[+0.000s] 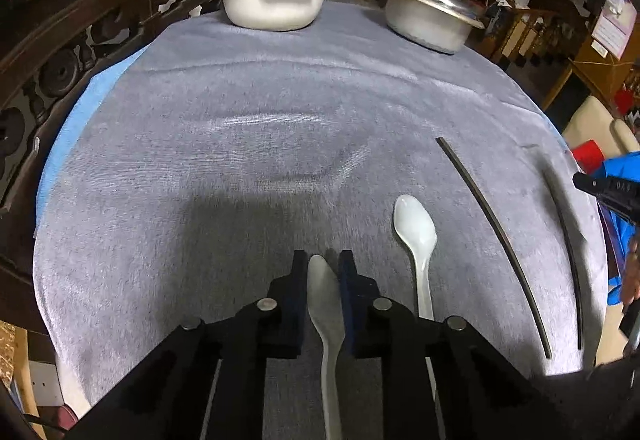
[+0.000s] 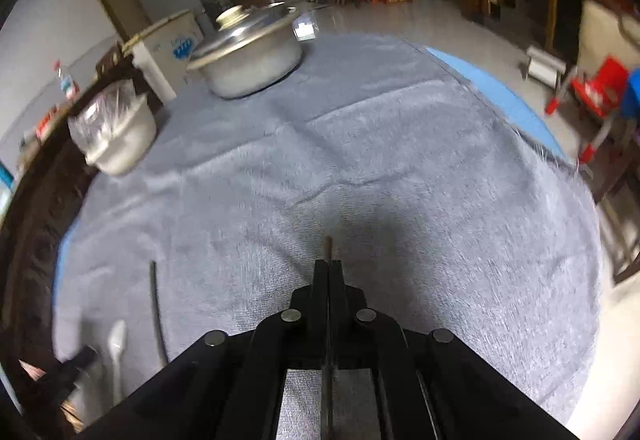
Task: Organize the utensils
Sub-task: 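Close the left gripper on a white spoon while the right gripper grasps a chopstick, then lift the white spoon with the left gripper while the right gripper lifts the chopstick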
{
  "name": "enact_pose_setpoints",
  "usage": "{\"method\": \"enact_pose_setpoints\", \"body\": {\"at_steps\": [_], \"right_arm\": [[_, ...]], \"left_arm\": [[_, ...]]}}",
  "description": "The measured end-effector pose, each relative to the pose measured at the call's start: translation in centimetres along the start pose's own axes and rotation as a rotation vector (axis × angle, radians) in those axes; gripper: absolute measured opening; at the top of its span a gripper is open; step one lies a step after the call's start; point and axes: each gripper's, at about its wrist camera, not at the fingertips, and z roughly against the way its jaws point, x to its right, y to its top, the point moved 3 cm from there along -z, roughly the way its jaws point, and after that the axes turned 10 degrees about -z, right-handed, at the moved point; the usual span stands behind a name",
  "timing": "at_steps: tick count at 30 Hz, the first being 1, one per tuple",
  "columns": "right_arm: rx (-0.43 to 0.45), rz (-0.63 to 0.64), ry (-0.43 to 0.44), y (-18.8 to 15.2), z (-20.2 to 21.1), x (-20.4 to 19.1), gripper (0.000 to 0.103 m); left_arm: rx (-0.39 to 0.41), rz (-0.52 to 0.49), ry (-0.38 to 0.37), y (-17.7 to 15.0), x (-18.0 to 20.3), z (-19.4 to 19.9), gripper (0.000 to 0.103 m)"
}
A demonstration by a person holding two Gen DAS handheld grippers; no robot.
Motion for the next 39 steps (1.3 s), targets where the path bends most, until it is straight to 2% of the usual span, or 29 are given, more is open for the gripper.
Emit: {"method": "enact_pose_setpoints", "body": {"at_steps": [3,6,9,12,17,20,21,22,26,27,28,30,33,37,39], "right_arm": [[-0.054,-0.039,0.037,0.6,-0.5,0.9,0.004],[-0.107,-0.01,0.018,0.9,-1.8,0.4,0.004],[-0.159,0.024,0.005,0.9,-3.0,-0.5,0.011],[-0.187,0.051,-0.042,1.3,-4.3,-1.1,0.026],[-0.222,0.126,-0.143,1.7,-6.3,-2.0,0.03],[-0.203,0.192,-0.194,1.8,-6.7,-2.8,0.022],[-0.19,0.207,-0.229,1.9,-6.8,-2.9,0.01],[-0.185,0.206,-0.232,1.9,-6.8,-2.9,0.009],[-0.154,0.135,-0.168,2.0,-5.8,-1.9,0.008],[-0.133,0.116,-0.139,2.1,-5.0,-1.6,0.008],[-0.112,0.103,-0.124,2.1,-4.3,-1.3,0.0],[-0.058,0.074,-0.096,2.2,-2.4,-0.6,0.0],[-0.022,0.043,-0.037,2.1,-0.4,0.2,0.0],[-0.048,0.027,-0.007,1.8,0.0,0.6,0.001],[-0.094,-0.003,0.01,1.8,-0.7,0.9,0.004]], "left_arm": [[0.0,-0.012,-0.002,-0.4,0.2,0.4,0.014],[-0.007,-0.019,0.0,-0.4,0.2,0.4,0.015],[-0.017,-0.032,0.012,-0.2,0.2,0.3,0.016],[-0.035,-0.043,0.027,-0.2,0.2,0.1,0.018],[-0.036,-0.027,0.003,-0.4,-0.3,-0.1,0.02],[-0.029,-0.028,-0.001,-0.4,-0.4,-0.2,0.02],[-0.025,-0.029,0.0,-0.4,-0.4,-0.2,0.02],[-0.022,-0.029,0.0,-0.4,-0.5,-0.2,0.02],[-0.011,0.0,-0.01,-0.5,-0.8,0.0,0.018],[-0.002,0.009,-0.013,-0.4,-0.9,0.1,0.012],[0.011,0.023,-0.019,-0.4,-1.1,0.5,0.0],[0.014,0.033,-0.01,-0.4,-1.3,0.8,0.0],[0.012,0.033,-0.005,-0.5,-1.3,1.1,0.0],[-0.002,0.047,-0.013,-0.8,-1.2,1.0,0.0],[-0.008,0.042,-0.005,-0.9,-1.2,1.2,0.0]]}}
